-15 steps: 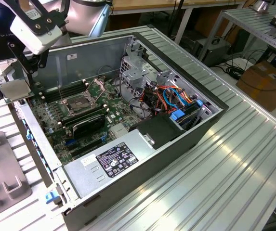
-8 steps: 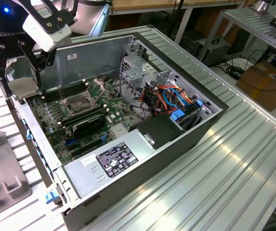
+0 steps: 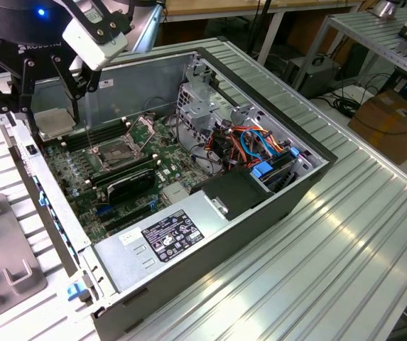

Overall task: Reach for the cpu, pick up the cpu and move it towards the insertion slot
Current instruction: 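Pick up the cpu and move it towards the insertion slot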

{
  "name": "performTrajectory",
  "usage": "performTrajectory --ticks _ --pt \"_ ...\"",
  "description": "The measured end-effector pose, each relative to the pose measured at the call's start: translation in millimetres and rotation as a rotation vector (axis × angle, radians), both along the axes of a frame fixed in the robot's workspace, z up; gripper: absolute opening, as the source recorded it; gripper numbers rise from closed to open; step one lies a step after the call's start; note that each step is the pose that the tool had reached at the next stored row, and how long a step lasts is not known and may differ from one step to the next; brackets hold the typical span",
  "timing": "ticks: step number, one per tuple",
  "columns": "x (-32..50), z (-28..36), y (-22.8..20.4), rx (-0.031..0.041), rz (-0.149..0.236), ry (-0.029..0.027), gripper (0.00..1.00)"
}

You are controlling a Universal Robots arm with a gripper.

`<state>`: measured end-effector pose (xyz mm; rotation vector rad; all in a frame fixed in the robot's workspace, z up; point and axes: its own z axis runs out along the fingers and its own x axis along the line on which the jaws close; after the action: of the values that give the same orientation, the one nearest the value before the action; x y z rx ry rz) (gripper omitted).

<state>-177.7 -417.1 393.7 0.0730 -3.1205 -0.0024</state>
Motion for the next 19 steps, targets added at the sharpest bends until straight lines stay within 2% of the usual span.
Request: performTrajectory --ticks 6,19 --pt "7.2 -0.4 3.2 -0.0001 0.000 -0.0001 0.55" --pt "15.2 -0.7 5.6 -0.0003 0.000 -0.0001 0.55"
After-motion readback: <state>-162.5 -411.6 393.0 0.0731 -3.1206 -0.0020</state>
